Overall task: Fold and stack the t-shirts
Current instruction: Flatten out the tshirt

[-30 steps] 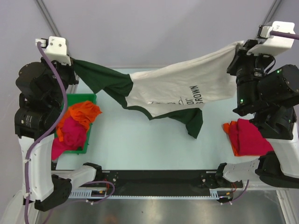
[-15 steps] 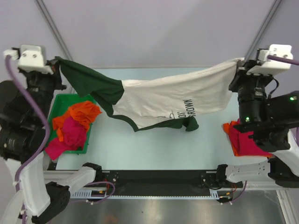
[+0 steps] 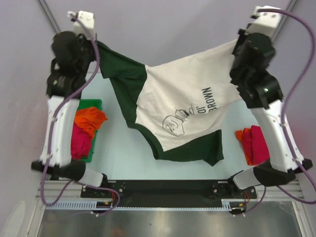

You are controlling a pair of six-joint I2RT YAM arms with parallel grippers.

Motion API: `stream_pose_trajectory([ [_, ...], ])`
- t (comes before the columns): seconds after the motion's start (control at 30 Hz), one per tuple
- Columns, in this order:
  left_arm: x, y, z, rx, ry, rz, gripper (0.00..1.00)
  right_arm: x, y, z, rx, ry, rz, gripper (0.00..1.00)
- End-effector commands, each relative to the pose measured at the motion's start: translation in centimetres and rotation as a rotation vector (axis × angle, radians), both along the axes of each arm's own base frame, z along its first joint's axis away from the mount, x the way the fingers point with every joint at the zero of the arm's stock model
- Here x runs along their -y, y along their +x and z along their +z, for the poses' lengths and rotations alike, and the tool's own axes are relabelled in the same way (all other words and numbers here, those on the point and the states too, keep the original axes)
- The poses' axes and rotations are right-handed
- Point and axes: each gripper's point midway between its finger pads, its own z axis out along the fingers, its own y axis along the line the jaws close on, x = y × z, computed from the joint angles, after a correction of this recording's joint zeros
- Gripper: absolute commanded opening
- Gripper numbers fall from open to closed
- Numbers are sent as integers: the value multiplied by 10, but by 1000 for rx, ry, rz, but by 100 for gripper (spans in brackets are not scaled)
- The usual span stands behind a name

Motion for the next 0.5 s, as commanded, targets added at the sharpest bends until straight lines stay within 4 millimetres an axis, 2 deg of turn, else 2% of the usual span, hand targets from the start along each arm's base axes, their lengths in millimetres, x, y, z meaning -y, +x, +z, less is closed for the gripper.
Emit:
stream_pose_trajectory([
  [0.0,-10,44,30,57,20,57,0,-43,45,-30,-50,41,154,0],
  [0.03,-15,33,65,139,17,67,0,-45,46,-20,-18,41,144,0],
  [0.07,-15,44,67,140,24,77,0,-51,44,-11,-4,26,156,0],
  [0.1,-17,39,78,163,28,82,0,-53,37,8,31,9,164,0],
  [0.13,-21,28,95,211,40,92,0,-57,38,15,50,-1,160,0],
  [0.2,-29,7,113,270,43,110,0,-68,31,21,65,-30,181,0],
  [0.23,-28,12,100,237,52,107,0,-68,29,20,61,-28,182,0],
  [0.27,-31,-8,109,267,46,107,0,-68,28,19,55,-25,182,0],
  [0.37,-31,-12,89,219,34,100,0,-68,26,-1,3,-27,190,0],
  [0.4,-34,-27,93,232,18,100,0,-70,28,-14,-27,-32,187,0],
  [0.43,-33,-26,80,198,21,97,0,-68,25,-21,-43,-34,187,0],
  [0.47,-33,-30,76,191,15,91,0,-58,14,-17,-29,-20,184,0],
])
